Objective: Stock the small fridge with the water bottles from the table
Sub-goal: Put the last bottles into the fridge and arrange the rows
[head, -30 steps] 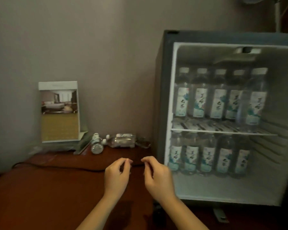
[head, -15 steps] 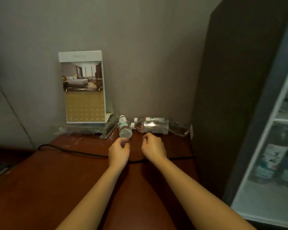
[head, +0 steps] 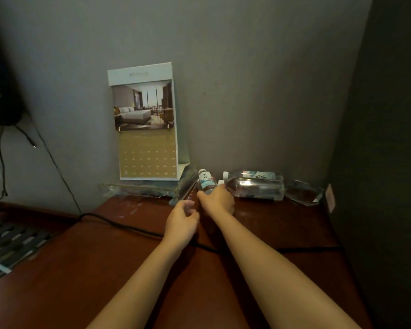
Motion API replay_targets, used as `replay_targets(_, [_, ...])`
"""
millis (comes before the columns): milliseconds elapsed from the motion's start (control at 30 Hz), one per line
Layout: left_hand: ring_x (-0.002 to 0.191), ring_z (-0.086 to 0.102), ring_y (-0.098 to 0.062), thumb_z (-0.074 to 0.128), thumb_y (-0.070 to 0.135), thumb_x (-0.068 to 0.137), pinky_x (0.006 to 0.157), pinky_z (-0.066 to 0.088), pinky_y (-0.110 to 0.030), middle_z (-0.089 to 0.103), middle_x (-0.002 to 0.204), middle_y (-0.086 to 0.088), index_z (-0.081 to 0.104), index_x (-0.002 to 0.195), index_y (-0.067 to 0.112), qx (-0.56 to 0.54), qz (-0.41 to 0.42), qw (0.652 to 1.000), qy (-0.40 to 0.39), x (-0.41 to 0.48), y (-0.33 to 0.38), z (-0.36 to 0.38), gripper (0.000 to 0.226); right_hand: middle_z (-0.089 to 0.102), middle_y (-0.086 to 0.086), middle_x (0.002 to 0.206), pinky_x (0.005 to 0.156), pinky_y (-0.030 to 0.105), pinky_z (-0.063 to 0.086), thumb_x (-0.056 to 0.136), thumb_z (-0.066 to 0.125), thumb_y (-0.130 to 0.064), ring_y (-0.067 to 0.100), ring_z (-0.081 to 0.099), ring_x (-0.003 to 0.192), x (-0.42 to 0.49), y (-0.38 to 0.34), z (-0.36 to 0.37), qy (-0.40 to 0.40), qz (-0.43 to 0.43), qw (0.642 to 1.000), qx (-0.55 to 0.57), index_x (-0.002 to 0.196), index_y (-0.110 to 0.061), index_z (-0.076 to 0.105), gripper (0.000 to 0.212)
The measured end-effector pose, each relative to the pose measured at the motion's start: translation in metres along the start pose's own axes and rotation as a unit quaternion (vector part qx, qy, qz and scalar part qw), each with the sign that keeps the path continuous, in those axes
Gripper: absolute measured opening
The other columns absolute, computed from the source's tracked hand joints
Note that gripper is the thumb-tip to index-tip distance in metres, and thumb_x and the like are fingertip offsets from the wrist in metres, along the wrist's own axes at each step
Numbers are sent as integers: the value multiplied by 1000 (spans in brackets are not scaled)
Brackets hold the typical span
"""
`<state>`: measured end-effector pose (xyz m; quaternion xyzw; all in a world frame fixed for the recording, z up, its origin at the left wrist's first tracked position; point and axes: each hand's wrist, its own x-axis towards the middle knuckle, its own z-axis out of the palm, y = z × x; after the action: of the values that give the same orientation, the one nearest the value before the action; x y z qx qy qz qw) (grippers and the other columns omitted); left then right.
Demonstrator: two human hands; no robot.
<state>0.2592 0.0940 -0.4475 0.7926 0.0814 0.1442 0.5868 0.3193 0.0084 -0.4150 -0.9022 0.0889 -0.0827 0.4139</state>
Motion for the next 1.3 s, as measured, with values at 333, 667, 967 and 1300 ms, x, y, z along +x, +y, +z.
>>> replay_targets(333, [94,63,-28,38,44,97,75,53,-32,62,113,-16,47,131,9,-299,-202,925,-120,-53,42,-9,50,71,4,98,84,39,55,77,68,-28,20,67,90,-114,45,-50,-32,36,958,284,114,-12,63,41])
replay_targets(667, [93,65,-27,50,31,93,70,53,-38,64,111,-12,42,124,15,-303,-143,932,-141,-159,53,-24,36,56,-6,115,85,19,50,70,77,-6,2,58,96,-234,85,-127,-140,-111,971,157,127,-21,41,70])
replay_targets(967, [102,63,-22,53,23,90,83,51,-35,65,111,-8,54,111,23,-208,-8,949,-237,-243,82,-26,20,56,-5,120,91,30,52,66,82,-15,8,58,106,-290,115,-160,-151,-100,967,181,127,-26,36,77])
replay_targets(1300, [104,65,-25,62,47,75,94,50,-40,68,111,-11,62,111,16,-205,15,928,-310,-292,80,-3,47,64,-7,111,92,33,53,65,83,-25,8,64,101,-320,149,-183,-138,-78,963,219,121,-25,43,69])
